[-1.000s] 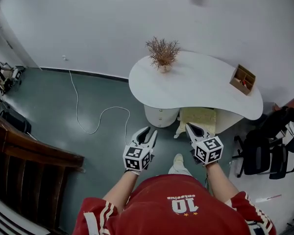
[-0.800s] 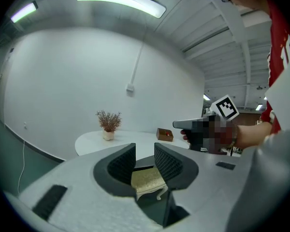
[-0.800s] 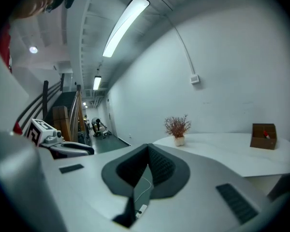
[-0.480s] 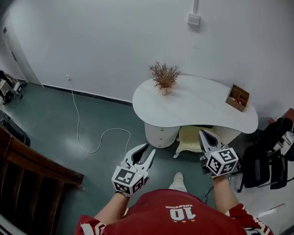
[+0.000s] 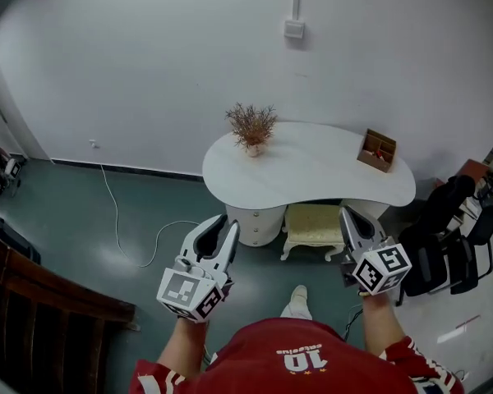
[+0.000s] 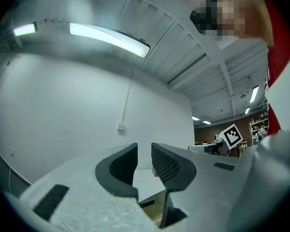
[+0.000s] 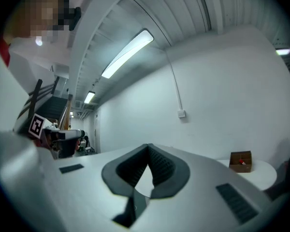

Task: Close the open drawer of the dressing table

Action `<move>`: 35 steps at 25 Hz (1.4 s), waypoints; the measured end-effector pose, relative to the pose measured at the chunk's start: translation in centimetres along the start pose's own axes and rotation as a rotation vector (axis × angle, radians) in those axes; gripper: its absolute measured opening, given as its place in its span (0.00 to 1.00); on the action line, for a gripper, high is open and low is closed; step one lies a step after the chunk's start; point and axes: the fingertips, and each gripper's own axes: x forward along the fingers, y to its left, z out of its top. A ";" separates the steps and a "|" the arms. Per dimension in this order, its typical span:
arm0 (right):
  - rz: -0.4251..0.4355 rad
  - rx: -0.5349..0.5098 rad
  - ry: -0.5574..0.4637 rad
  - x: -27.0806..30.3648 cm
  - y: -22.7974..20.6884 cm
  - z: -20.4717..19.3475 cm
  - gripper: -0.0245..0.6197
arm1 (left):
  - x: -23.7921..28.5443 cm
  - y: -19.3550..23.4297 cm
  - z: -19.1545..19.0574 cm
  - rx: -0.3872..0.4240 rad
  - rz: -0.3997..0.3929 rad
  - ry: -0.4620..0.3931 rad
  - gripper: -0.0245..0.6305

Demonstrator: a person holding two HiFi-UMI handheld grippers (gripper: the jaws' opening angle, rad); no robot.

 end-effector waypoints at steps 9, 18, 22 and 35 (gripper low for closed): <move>-0.037 -0.003 0.004 -2.6 -0.1 -1.2 0.05 | 1.0 0.1 -1.4 0.022 0.056 0.011 0.06; -0.034 -0.008 -0.013 -2.7 0.1 -0.9 0.05 | 2.0 -1.2 -1.8 0.035 0.054 0.010 0.02; -0.037 -0.006 -0.016 -2.8 -0.2 -1.0 0.05 | 1.9 -1.1 -2.1 0.029 0.059 0.018 0.02; -0.008 -0.026 -0.007 -1.8 1.1 -1.3 0.04 | 1.0 -0.4 -2.9 -0.032 0.068 0.019 0.02</move>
